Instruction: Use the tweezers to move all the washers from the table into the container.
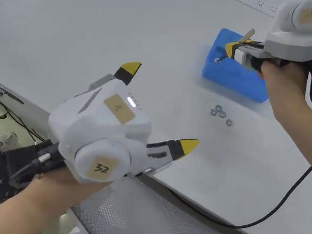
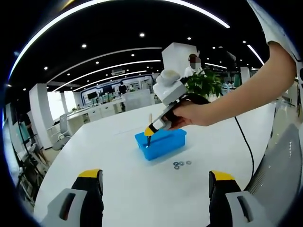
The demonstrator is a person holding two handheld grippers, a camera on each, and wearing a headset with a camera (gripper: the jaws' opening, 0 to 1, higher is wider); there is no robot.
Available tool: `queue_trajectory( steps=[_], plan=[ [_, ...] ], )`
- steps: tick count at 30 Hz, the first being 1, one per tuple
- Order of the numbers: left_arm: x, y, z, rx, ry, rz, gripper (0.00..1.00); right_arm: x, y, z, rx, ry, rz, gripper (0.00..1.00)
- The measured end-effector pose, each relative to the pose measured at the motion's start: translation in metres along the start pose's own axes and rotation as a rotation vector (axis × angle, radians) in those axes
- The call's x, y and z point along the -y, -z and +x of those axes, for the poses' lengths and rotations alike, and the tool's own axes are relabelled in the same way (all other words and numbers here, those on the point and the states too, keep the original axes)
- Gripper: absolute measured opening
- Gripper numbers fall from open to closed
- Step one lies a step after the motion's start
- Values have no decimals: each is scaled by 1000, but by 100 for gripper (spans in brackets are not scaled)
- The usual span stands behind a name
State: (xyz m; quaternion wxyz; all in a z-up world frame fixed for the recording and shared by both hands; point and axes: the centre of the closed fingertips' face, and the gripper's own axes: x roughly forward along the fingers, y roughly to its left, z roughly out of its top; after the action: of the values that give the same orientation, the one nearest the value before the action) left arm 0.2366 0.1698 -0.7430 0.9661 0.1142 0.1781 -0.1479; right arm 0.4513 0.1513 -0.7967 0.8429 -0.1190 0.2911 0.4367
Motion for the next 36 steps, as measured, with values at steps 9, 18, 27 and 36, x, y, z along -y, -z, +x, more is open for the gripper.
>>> queue_trajectory(
  steps=[9, 18, 27, 36],
  plan=[
    [4, 3, 2, -13, 12, 32, 95, -3, 12, 6, -37, 5, -22, 3],
    [1, 3, 2, -18, 10, 36, 94, -6, 12, 10, -57, -4, -62, 4],
    [-1, 4, 2, -25, 6, 36, 94, -8, -1, -6, -20, -5, -60, 3],
    [0, 7, 2, -38, 14, 27, 94, -26, -7, -49, 37, -34, -25, 3]
  ],
)
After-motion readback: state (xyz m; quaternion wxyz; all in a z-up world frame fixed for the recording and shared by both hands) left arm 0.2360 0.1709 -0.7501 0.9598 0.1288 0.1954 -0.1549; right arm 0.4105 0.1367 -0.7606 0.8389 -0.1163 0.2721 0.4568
